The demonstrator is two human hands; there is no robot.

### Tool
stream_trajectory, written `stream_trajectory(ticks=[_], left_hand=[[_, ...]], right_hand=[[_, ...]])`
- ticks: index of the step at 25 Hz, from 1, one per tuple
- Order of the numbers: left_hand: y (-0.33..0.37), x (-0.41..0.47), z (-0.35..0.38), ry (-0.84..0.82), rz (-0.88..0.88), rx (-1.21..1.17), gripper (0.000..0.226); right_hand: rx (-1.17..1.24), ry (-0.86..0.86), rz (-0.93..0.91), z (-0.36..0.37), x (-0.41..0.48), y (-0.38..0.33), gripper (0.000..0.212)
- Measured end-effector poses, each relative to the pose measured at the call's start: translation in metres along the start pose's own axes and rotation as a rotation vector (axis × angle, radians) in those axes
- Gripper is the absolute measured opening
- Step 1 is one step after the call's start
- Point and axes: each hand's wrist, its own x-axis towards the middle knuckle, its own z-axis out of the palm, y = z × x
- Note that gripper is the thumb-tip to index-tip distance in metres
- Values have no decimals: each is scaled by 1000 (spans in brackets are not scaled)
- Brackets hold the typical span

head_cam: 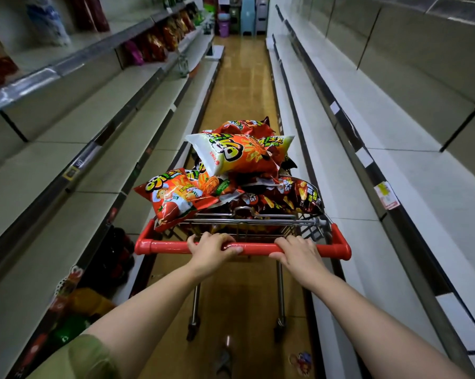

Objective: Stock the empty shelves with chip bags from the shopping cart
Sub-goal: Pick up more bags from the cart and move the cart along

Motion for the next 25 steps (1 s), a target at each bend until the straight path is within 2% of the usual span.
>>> stream_trajectory(ticks=[12, 21, 23, 25], left_hand=[[11, 141, -32, -38, 47, 35, 42], [23, 210, -42, -46, 29, 31, 46], [25, 217, -46, -79, 8, -56, 43], [25, 220, -57, -15, -47, -349, 35]], right_hand=[[65, -14, 80, -37, 124, 31, 41], [120, -17, 95, -55, 180, 54, 37], [136, -34, 97, -58, 186, 58, 38], [171, -101, 98, -63, 191, 61, 43]])
